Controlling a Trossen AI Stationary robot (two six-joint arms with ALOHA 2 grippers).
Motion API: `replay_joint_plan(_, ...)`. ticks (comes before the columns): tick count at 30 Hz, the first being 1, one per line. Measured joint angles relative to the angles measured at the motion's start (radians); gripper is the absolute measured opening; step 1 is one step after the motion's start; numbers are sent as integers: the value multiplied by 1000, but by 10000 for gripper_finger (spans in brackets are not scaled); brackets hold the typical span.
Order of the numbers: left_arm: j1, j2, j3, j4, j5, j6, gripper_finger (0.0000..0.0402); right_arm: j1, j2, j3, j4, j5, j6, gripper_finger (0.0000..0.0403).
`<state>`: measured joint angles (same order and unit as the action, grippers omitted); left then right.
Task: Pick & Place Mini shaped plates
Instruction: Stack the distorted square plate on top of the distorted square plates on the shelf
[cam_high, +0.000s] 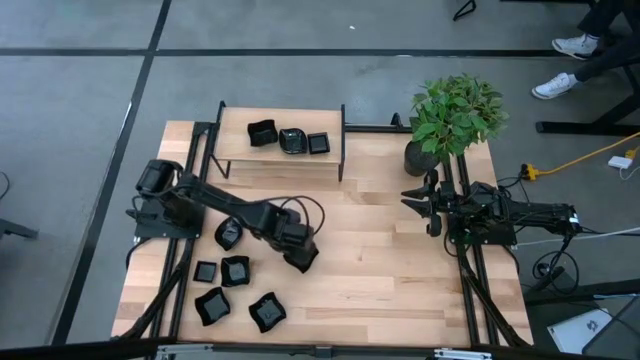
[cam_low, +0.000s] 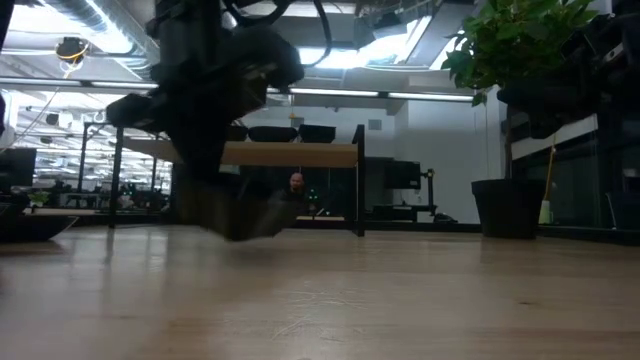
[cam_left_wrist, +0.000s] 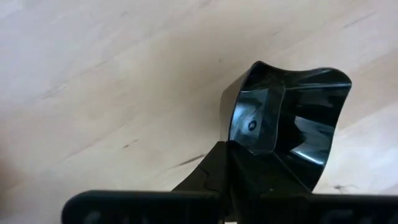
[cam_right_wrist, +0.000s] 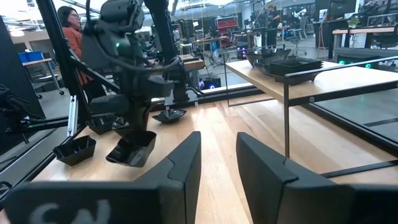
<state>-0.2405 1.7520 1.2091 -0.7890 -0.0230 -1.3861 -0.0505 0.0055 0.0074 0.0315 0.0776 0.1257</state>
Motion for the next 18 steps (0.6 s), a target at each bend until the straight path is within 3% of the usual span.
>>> replay_joint_plan(18,99,-10,0,284,122,-255,2,0,0,0,0,0,0,103)
